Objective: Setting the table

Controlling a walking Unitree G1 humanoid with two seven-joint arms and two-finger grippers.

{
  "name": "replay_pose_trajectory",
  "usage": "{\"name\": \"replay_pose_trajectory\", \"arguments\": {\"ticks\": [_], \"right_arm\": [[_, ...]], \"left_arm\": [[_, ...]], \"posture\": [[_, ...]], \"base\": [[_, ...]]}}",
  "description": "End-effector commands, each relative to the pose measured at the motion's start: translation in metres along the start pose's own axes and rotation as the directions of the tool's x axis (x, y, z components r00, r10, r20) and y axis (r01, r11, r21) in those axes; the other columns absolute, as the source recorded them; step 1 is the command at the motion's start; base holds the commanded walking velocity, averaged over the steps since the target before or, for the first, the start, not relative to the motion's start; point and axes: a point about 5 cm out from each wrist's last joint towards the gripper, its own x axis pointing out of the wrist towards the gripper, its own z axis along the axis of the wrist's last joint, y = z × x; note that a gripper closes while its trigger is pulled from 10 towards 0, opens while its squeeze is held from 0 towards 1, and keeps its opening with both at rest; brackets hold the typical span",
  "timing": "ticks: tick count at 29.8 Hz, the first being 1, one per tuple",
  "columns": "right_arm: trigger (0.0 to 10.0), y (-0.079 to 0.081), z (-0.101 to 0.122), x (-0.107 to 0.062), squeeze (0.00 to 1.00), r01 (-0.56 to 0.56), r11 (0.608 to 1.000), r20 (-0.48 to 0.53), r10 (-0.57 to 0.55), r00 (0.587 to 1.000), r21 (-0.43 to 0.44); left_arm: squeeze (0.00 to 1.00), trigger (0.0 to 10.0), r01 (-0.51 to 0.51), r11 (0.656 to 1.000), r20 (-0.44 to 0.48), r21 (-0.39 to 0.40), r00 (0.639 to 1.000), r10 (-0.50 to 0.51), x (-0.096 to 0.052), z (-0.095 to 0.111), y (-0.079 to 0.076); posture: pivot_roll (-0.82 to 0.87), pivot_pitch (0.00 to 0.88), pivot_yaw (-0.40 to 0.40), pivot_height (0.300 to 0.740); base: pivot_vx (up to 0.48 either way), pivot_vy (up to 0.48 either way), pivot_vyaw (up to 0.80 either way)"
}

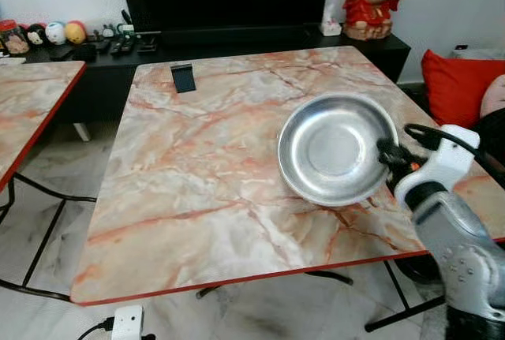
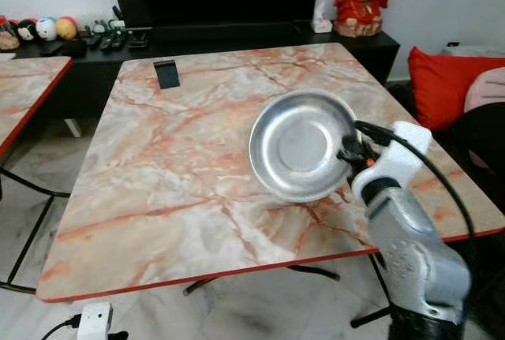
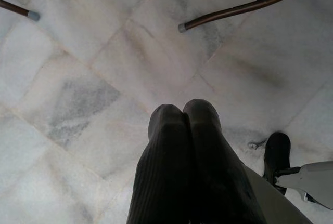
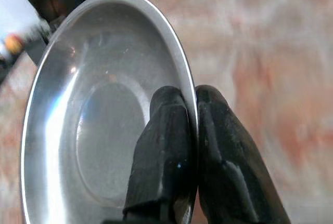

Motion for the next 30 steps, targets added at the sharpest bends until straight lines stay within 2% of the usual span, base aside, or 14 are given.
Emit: {"name": "replay_pose_trajectory", "arguments": {"ticks": [1, 3, 5, 8, 11, 15, 17, 20, 27, 30], "right_arm": [[10.0, 0.003, -0.005, -0.001, 0.00, -0.036, 0.997, -0.031, 0.038, 0.999, 0.063], [10.0, 0.002, -0.014, 0.001, 0.00, -0.024, 0.991, -0.073, 0.034, 0.997, 0.130], [10.0, -0.001, -0.020, 0.003, 0.00, -0.012, 0.989, -0.103, 0.028, 0.994, 0.146], [10.0, -0.010, -0.027, 0.003, 0.00, 0.032, 0.990, -0.162, -0.010, 0.987, 0.139], [10.0, -0.017, -0.029, 0.005, 0.00, 0.052, 0.981, -0.177, -0.019, 0.984, 0.189], [10.0, -0.027, -0.037, 0.007, 0.00, 0.088, 0.983, -0.232, -0.049, 0.971, 0.161], [10.0, -0.031, -0.040, 0.009, 0.00, 0.110, 0.978, -0.234, -0.066, 0.970, 0.179], [10.0, -0.030, -0.041, 0.012, 0.00, 0.100, 0.971, -0.230, -0.048, 0.972, 0.219], [10.0, -0.021, -0.049, 0.018, 0.00, 0.051, 0.978, -0.276, 0.006, 0.961, 0.201], [10.0, -0.018, -0.053, 0.018, 0.00, 0.032, 0.987, -0.305, 0.017, 0.952, 0.157]], "left_arm": [[0.00, 10.0, 0.001, 1.000, -0.025, 0.008, 1.000, -0.001, 0.000, -0.003, 0.001], [0.00, 10.0, -0.006, 1.000, -0.025, 0.003, 1.000, 0.006, 0.000, -0.003, 0.001], [0.00, 10.0, -0.008, 1.000, -0.025, 0.001, 1.000, 0.008, 0.000, -0.003, 0.001], [0.00, 10.0, -0.009, 1.000, -0.025, -0.001, 1.000, 0.009, 0.000, -0.004, 0.001], [0.00, 10.0, -0.015, 1.000, -0.027, -0.011, 1.000, 0.015, -0.001, -0.005, 0.001], [0.00, 10.0, -0.014, 1.000, -0.041, -0.019, 0.999, 0.013, -0.001, -0.008, 0.000], [0.00, 10.0, -0.015, 1.000, -0.046, -0.019, 0.999, 0.014, -0.002, -0.010, -0.001], [0.00, 10.0, -0.017, 1.000, -0.048, -0.019, 0.999, 0.016, -0.002, -0.011, -0.001], [0.00, 10.0, -0.022, 0.999, -0.050, -0.025, 0.999, 0.021, -0.002, -0.011, 0.000], [0.00, 10.0, -0.022, 0.999, -0.053, -0.025, 0.998, 0.020, -0.002, -0.011, -0.001]], "posture": [[-0.18, 0.000, 0.012, 0.732], [-0.18, 0.000, 0.007, 0.732], [-0.17, 0.000, 0.005, 0.732], [-0.16, 0.000, 0.001, 0.732], [-0.16, 0.000, -0.001, 0.732], [-0.16, 0.000, 0.001, 0.732], [-0.16, 0.000, 0.002, 0.732], [-0.16, 0.000, 0.004, 0.732], [-0.15, 0.000, 0.008, 0.732], [-0.16, 0.000, 0.010, 0.732]], "base": [[0.000, 0.000, 0.00], [0.000, 0.000, 0.00], [0.000, 0.000, 0.00], [0.000, 0.000, 0.00], [0.000, 0.000, 0.00], [0.000, 0.000, 0.00], [0.000, 0.000, 0.00], [0.000, 0.000, 0.00], [0.000, 0.000, 0.00], [0.000, 0.000, 0.00]]}}
